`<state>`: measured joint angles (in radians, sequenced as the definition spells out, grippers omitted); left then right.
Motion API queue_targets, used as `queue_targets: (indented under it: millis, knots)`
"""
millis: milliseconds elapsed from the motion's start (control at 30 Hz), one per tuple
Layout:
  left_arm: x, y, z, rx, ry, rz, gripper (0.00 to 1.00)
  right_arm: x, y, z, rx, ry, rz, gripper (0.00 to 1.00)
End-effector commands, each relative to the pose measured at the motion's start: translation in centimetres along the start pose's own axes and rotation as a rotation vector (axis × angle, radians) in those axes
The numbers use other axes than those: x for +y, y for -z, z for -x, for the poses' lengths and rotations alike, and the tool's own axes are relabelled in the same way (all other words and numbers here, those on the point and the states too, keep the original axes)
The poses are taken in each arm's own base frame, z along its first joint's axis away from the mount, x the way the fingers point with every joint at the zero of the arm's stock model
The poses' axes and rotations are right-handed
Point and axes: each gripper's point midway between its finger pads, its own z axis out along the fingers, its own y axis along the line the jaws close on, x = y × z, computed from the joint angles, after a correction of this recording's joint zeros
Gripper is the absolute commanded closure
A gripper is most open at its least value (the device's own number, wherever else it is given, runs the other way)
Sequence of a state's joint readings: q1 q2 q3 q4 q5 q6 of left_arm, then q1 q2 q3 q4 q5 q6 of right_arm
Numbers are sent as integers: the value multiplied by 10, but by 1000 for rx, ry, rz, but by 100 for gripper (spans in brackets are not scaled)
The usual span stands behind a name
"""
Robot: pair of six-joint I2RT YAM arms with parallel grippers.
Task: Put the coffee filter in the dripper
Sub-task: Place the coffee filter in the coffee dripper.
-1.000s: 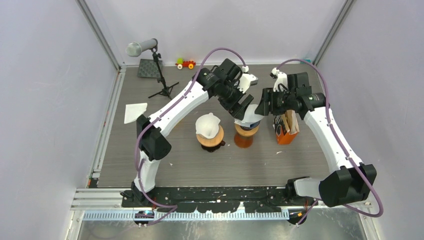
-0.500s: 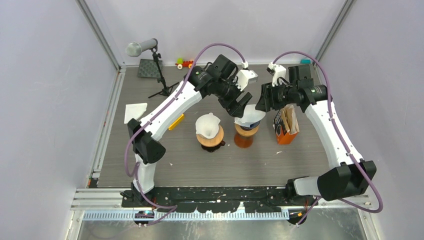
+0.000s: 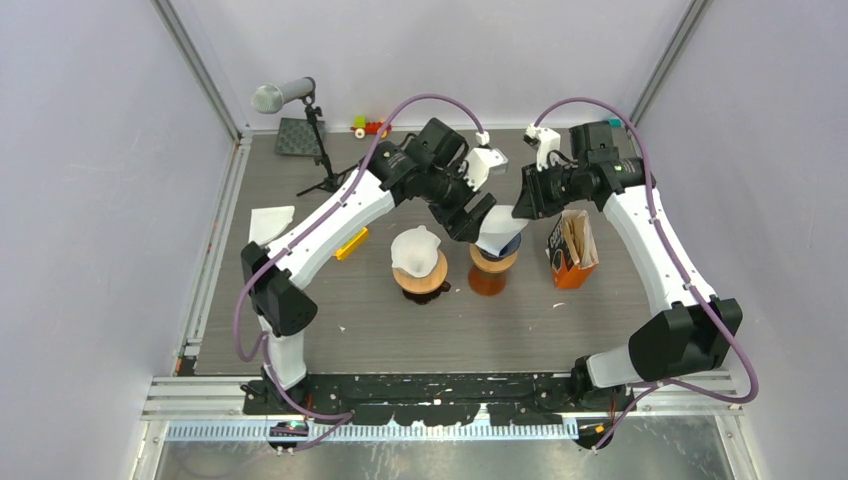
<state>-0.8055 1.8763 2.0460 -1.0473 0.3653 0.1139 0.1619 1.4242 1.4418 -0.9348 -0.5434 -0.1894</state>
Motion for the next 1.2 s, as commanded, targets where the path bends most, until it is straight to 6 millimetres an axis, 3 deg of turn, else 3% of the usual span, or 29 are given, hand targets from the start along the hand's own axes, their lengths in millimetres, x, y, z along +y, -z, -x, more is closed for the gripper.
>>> queue_targets:
  millis: [0,333,700,967,1167]
  knots:
    - [-2,25,21,-98,-56,33,25,12,11,12,-46,33,26,76]
    - [3,26,26,-128,-42,70,25,15,24,5,-125,-99,-52,99]
    - [8,26,36,-163,-31,96,24,15,33,-1,-214,-187,-110,99]
    - [18,22,41,-200,63,135,23,17,25,-14,-241,-118,-78,99]
    - [20,25,49,-247,168,102,23,23,28,-13,-255,-55,-51,100]
